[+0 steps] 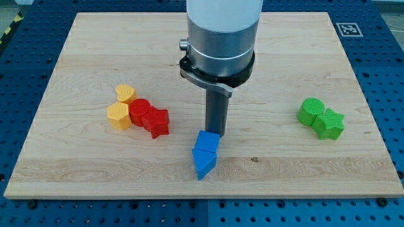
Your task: Point your hand at the right of the blue blocks
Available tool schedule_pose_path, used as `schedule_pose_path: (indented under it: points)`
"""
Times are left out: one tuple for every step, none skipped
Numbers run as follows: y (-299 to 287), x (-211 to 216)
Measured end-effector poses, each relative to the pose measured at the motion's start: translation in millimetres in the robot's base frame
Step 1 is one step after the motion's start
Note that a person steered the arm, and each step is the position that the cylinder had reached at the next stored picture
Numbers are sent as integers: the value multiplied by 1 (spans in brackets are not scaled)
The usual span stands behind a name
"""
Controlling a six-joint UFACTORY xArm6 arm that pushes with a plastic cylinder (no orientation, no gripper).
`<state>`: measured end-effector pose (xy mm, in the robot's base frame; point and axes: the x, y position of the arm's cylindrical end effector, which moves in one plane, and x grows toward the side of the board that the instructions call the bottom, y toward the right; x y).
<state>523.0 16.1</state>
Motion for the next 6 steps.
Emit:
schedule_pose_path:
  points:
    - [5, -7]
    - [17, -20]
    - [34, -27]
    - [41, -24]
    - [41, 3]
    - [41, 32]
